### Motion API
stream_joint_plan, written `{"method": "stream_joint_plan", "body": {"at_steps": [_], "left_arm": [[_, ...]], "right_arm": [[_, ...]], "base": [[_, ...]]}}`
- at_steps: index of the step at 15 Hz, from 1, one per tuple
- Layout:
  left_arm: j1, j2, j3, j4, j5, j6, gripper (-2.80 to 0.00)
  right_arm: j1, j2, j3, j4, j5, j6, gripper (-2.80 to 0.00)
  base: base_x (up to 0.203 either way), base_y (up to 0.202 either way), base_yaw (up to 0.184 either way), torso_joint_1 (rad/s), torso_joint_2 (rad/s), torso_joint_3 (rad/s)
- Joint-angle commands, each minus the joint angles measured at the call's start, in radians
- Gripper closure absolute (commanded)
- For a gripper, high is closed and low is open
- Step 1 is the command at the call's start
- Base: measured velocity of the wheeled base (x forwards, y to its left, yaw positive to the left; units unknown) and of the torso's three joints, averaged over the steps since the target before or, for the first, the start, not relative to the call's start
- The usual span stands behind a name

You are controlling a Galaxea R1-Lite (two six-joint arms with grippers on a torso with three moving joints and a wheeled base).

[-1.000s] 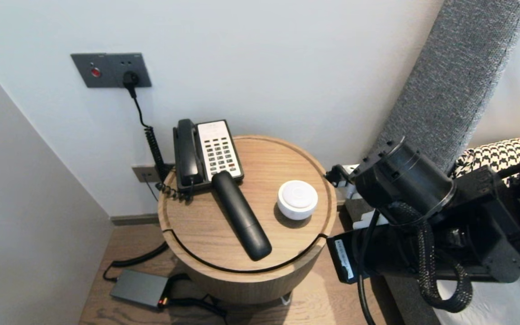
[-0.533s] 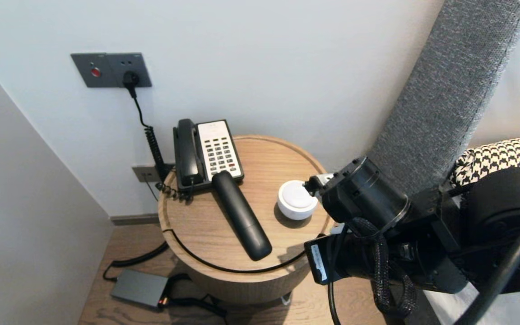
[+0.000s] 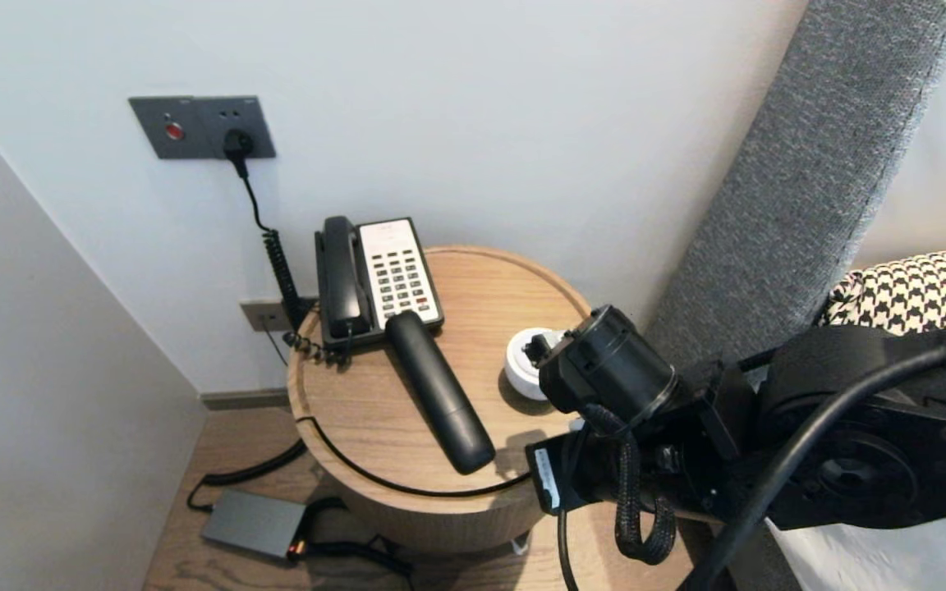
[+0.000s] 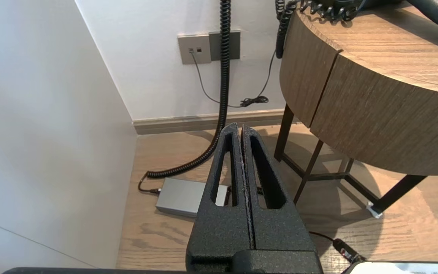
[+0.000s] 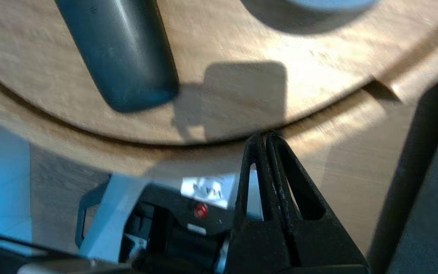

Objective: Open the nightstand drawer

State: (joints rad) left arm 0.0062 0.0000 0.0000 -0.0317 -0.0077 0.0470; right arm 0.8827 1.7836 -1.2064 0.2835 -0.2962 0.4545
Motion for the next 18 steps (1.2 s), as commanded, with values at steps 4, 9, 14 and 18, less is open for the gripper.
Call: {"method": "stream_joint_plan", "body": {"at_steps": [4,9,14,18], "left_arm": [[0.0,-0.002,0.012,-0.001,0.0,0.001,0.0],[0.0,-0.002,0.012,-0.001,0.0,0.001,0.0],[0.001,-0.002,0.012,0.0,0.0,0.001,0.0],[0.001,-0.002,0.012,-0.001,0.0,0.001,0.0]], "right_arm": [[-0.004,0.039,0.008,-0.047,-0.001,-0.002,0.0],[-0.004,0.037,0.018,-0.047,-0.001,0.0,0.0],[0.0,0.028,0.039,-0.043,0.003,0.004,0.0],[0.006,0.023,0.07,-0.044,0.003,0.004,0.0]], "base": [[0.0,0.0,0.0,0.0,0.0,0.0],[0.0,0.0,0.0,0.0,0.0,0.0],[0.0,0.0,0.0,0.0,0.0,0.0],[0.0,0.0,0.0,0.0,0.0,0.0]]}}
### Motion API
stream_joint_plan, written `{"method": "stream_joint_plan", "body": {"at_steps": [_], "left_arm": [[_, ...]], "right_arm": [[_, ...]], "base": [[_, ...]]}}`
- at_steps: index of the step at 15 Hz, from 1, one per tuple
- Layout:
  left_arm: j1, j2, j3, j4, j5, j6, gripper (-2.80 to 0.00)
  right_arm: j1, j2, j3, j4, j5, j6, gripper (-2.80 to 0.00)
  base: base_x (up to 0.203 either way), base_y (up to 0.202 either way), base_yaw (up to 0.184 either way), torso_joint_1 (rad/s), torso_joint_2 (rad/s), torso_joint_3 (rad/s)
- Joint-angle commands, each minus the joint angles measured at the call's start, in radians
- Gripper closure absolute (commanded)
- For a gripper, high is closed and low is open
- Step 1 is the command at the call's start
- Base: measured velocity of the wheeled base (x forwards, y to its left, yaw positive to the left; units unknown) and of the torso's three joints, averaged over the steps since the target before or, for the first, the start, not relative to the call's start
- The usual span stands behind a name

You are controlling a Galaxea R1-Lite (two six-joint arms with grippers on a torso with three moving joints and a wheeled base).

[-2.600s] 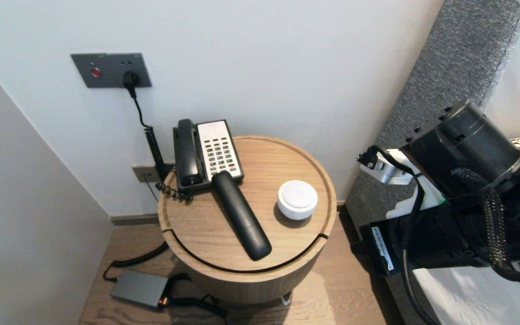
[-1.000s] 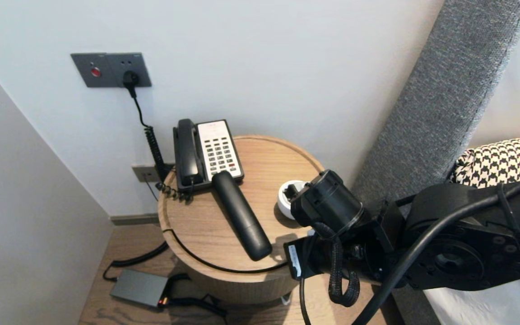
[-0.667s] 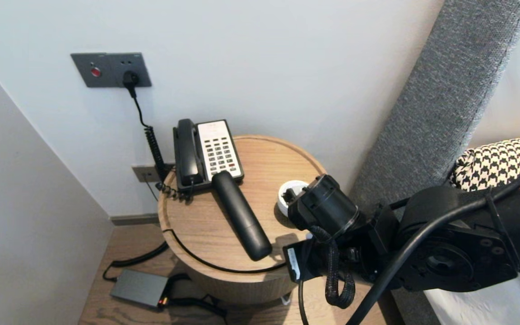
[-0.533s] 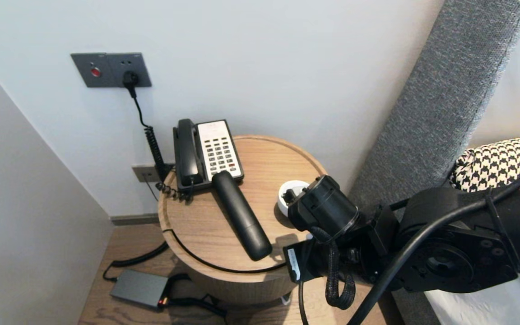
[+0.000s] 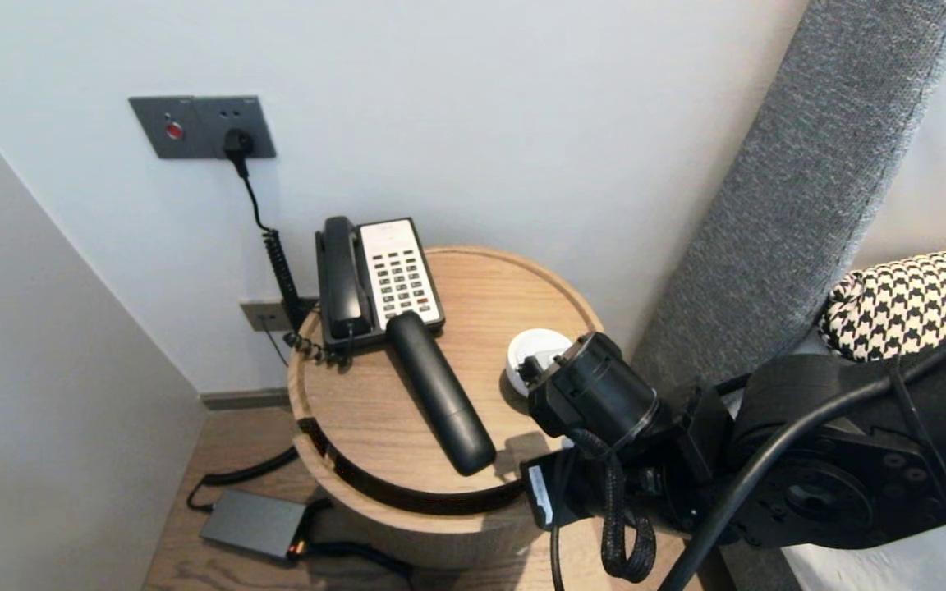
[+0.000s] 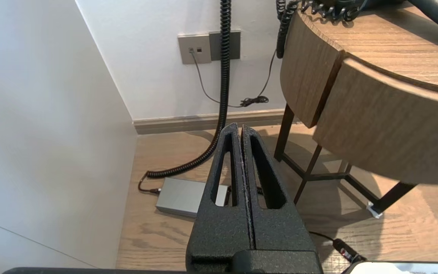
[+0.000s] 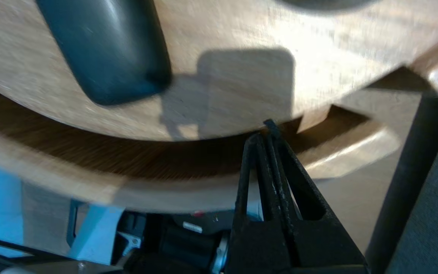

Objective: Open the nightstand drawer

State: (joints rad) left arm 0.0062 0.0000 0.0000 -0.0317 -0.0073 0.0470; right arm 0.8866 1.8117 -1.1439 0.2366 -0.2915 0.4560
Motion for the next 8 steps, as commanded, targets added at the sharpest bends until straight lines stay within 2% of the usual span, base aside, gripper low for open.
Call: {"method": "stream_joint_plan", "body": {"at_steps": [1,8], "left_arm": [[0.001,-0.002,0.012,-0.001,0.0,0.001,0.0],[0.001,-0.002,0.012,-0.001,0.0,0.001,0.0]], "right_arm": [[0.005,-0.014,0.009,0.006,0.0,0.004,0.0],[0.042,-0.022,0.06,0.006,0.008,0.005,0.0]], "base": [[0.0,0.0,0.0,0.0,0.0,0.0],[0.0,0.0,0.0,0.0,0.0,0.0]]}}
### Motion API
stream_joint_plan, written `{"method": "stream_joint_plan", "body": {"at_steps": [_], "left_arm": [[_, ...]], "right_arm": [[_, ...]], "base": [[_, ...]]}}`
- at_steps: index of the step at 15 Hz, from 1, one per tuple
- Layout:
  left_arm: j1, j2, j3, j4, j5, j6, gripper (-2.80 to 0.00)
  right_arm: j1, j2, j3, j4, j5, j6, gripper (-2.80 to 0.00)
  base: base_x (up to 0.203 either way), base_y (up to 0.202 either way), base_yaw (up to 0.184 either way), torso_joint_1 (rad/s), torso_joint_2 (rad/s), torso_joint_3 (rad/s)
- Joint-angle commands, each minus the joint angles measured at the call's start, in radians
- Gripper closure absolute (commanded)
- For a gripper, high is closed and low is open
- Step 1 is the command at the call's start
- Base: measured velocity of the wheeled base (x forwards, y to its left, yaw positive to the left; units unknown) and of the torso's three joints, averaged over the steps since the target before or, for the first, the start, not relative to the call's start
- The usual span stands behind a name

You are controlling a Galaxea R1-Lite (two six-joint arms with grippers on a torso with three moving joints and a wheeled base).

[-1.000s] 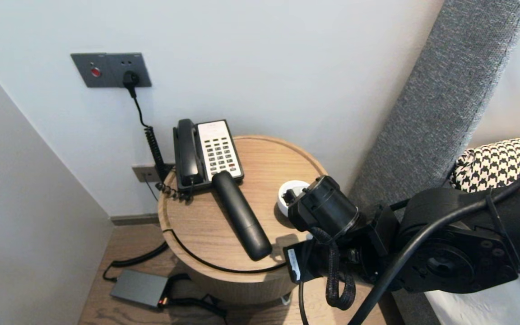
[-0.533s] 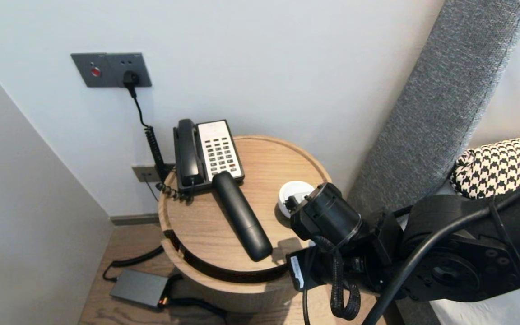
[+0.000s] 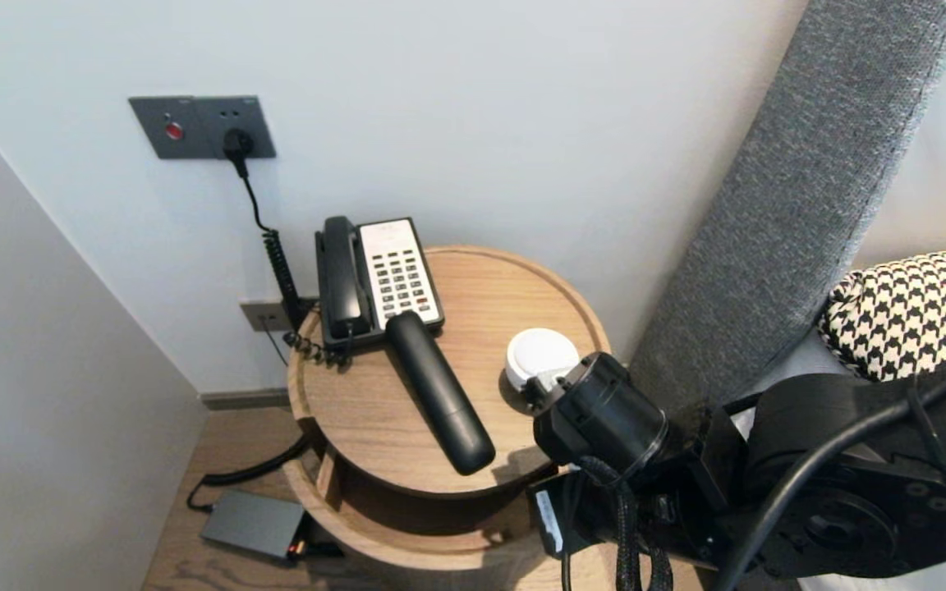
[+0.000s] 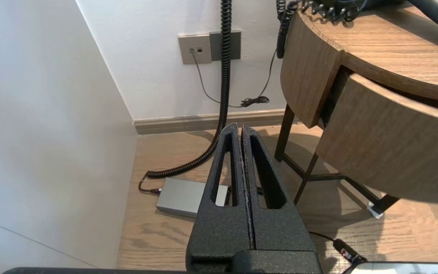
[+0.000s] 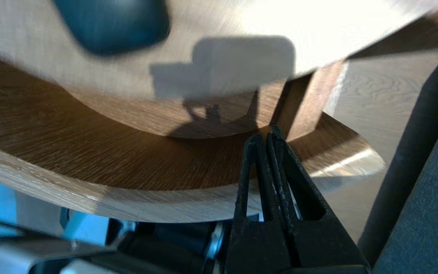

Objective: Open the nightstand drawer

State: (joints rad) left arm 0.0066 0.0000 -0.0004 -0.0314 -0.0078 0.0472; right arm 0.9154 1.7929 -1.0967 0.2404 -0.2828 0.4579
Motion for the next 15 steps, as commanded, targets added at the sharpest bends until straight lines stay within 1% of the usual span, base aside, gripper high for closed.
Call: {"method": "stream_joint_plan", "body": {"at_steps": [1,9,15], "left_arm": [[0.0,-0.002,0.013,-0.001,0.0,0.0,0.0],[0.001,-0.002,0.013,-0.001,0.0,0.0,0.0],[0.0,-0.002,0.013,-0.001,0.0,0.0,0.0]], "right_arm": [[0.026,-0.004,0.021,0.002,-0.001,0.003,0.0],[0.102,-0.038,0.11,-0.002,-0.001,0.019,0.0],[0.179,-0.073,0.174,0.0,0.004,0.024,0.0]], "base": [[0.0,0.0,0.0,0.0,0.0,0.0],[0.0,0.0,0.0,0.0,0.0,0.0],[0.0,0.0,0.0,0.0,0.0,0.0]]}}
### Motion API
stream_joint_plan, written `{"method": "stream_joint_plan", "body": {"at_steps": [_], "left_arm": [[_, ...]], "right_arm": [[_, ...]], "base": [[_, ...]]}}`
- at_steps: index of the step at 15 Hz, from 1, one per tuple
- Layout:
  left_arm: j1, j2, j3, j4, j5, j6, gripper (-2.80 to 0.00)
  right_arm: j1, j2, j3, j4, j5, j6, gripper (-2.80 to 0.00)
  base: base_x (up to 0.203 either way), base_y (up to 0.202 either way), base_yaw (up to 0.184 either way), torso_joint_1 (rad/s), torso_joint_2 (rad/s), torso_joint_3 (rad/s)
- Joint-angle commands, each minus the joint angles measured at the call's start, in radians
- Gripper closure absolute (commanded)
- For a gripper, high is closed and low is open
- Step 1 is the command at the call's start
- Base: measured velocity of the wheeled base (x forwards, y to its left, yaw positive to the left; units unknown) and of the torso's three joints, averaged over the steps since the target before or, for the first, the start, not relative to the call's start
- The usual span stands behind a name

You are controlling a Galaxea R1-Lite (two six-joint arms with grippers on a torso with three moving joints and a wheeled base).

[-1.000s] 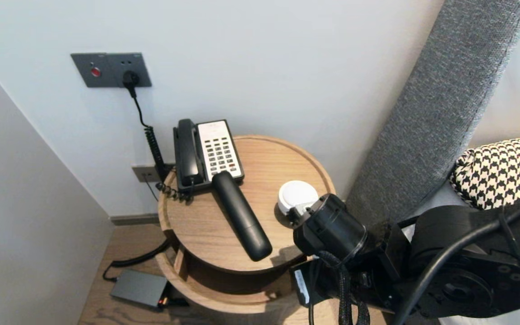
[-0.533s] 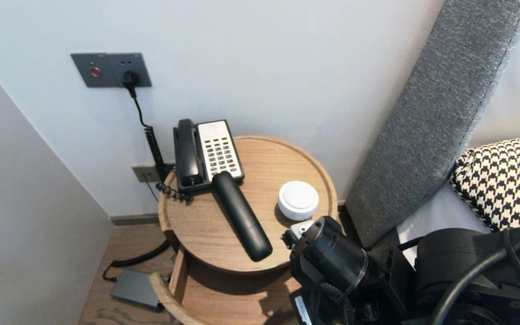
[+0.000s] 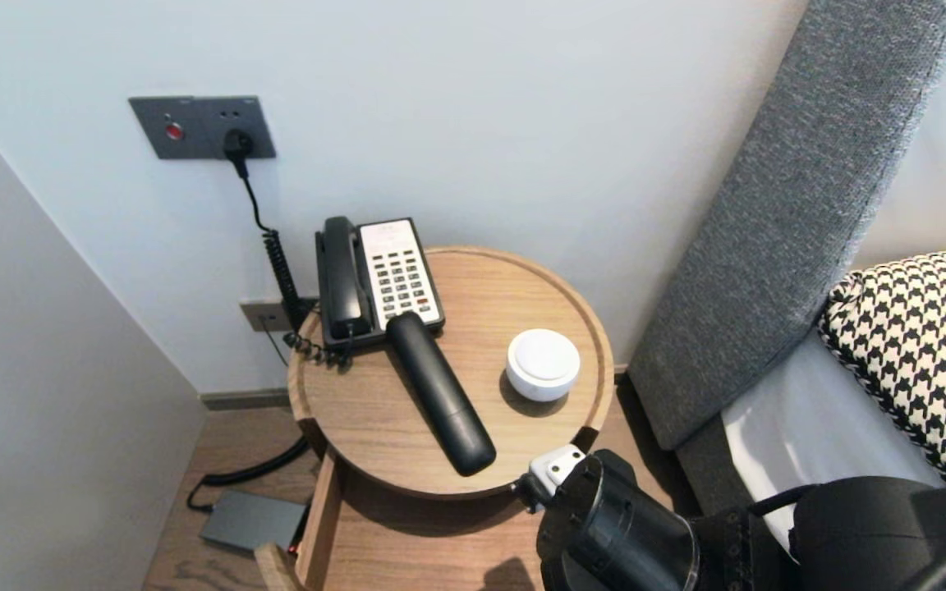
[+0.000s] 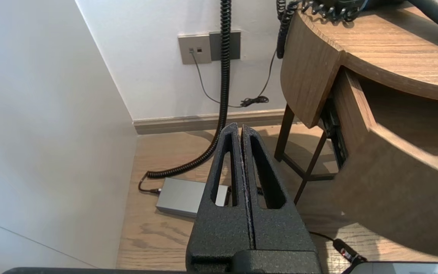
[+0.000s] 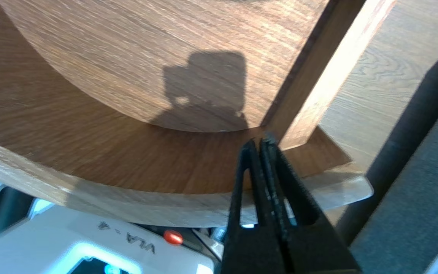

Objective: Open the nightstand drawer

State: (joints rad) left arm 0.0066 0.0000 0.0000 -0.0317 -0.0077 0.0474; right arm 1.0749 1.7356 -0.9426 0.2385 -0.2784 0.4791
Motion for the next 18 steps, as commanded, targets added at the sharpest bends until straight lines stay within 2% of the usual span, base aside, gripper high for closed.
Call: {"method": "stream_joint_plan", "body": {"at_steps": [1,5,13,16,18], "left_arm": [[0.001,-0.002,0.012,-0.001,0.0,0.0,0.0],[0.0,-0.002,0.012,-0.001,0.0,0.0,0.0],[0.0,-0.002,0.012,-0.001,0.0,0.0,0.0],[0.0,-0.002,0.012,-0.001,0.0,0.0,0.0],[0.001,-0.002,0.012,-0.001,0.0,0.0,0.0]], "right_arm": [[0.028,-0.017,0.032,0.001,-0.001,0.003,0.0],[0.068,-0.016,0.075,-0.002,-0.001,0.004,0.0],[0.073,-0.02,0.053,-0.003,-0.011,0.02,0.0],[0.051,-0.046,-0.043,0.014,-0.031,0.016,0.0],[0.03,-0.053,-0.165,0.088,-0.053,0.002,0.0]], "base": [[0.0,0.0,0.0,0.0,0.0,0.0],[0.0,0.0,0.0,0.0,0.0,0.0],[0.0,0.0,0.0,0.0,0.0,0.0],[0.0,0.0,0.0,0.0,0.0,0.0],[0.0,0.0,0.0,0.0,0.0,0.0]]}}
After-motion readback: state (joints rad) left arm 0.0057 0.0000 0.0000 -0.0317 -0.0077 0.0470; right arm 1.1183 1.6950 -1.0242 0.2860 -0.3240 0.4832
